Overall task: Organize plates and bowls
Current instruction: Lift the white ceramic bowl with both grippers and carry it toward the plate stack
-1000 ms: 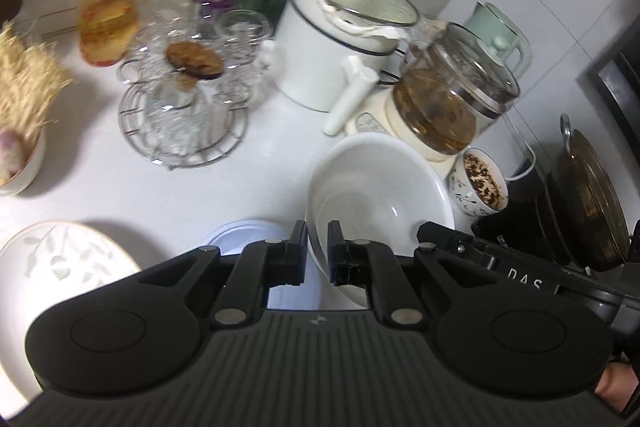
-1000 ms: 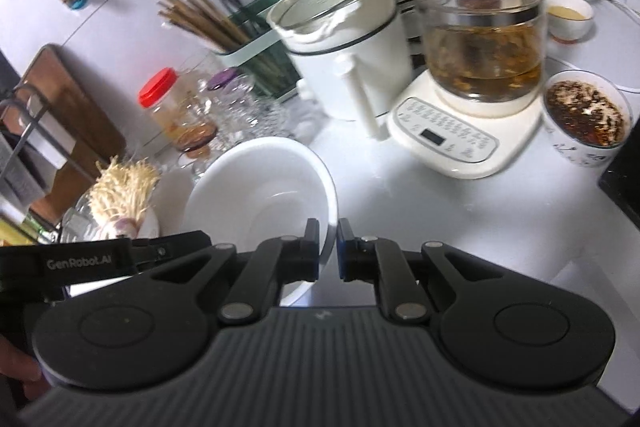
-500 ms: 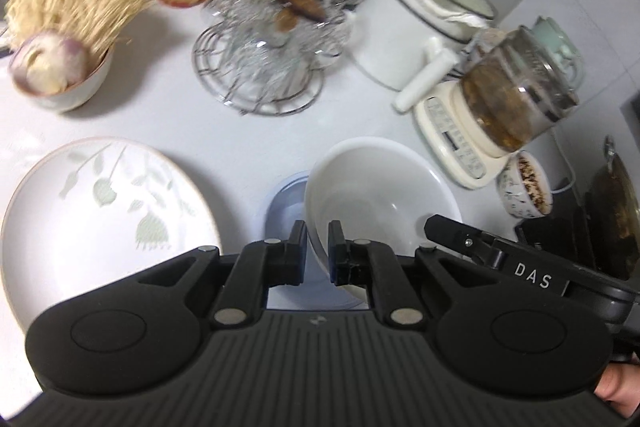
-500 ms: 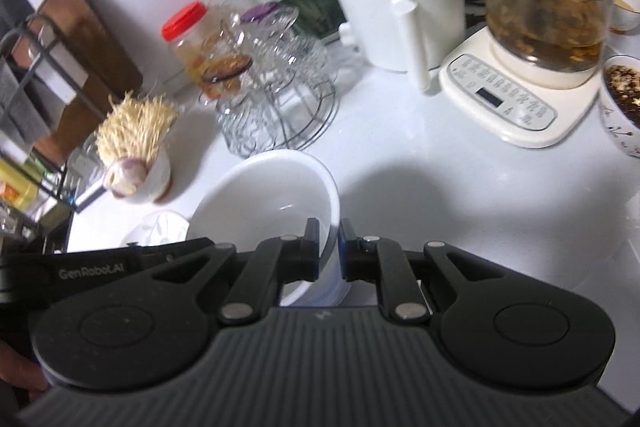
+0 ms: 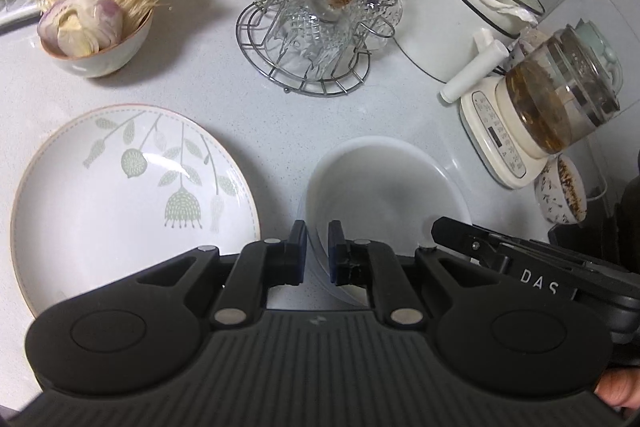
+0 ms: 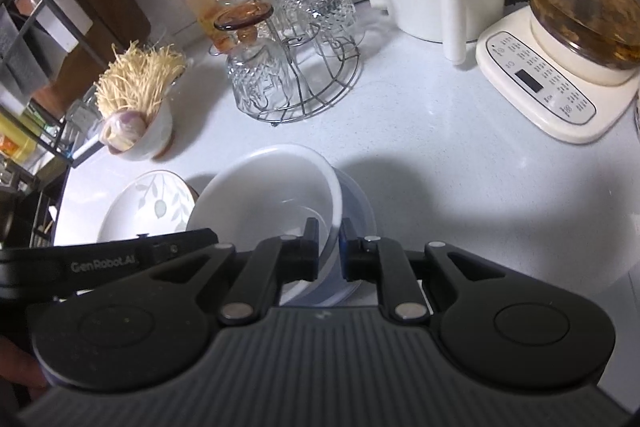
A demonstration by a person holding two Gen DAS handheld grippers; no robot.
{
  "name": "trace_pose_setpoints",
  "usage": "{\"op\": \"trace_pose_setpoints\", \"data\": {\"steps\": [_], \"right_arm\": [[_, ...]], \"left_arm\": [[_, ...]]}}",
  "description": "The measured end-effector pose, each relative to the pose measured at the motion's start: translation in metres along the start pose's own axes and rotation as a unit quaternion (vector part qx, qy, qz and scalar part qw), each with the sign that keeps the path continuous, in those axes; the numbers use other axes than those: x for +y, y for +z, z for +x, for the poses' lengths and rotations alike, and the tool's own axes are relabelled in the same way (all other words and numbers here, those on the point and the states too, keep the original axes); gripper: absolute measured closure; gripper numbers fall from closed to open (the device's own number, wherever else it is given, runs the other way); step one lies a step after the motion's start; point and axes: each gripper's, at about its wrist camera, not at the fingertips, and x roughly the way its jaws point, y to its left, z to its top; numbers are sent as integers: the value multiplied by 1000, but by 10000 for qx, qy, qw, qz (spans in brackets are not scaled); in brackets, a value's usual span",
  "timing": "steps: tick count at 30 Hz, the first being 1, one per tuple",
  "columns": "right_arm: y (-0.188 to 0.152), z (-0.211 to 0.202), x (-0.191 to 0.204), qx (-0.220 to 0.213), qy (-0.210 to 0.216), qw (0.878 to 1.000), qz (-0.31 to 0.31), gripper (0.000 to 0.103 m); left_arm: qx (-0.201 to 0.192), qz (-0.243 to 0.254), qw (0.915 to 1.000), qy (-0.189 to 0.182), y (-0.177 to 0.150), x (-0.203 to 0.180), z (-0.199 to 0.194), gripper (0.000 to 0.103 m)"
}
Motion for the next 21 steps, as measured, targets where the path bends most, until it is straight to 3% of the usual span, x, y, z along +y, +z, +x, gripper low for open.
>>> {"op": "trace_pose_setpoints", "data": {"steps": [4, 19, 20, 21], "right_arm": [[3, 2, 1, 148, -7, 9998, -142, 88], [15, 19, -7, 549, -31, 9984, -153, 86], [16, 19, -9, 552, -31, 9984, -135, 81], [18, 20, -10, 537, -21, 9985, -109, 63]], "left_arm": [[69, -267, 9996, -112, 1, 7, 4, 92], [-55, -549, 9985, -9, 7, 15, 2, 92], [-87, -622, 9980, -4, 8, 18, 1, 92], [-110, -697, 9975, 6, 9, 20, 1, 88]]}}
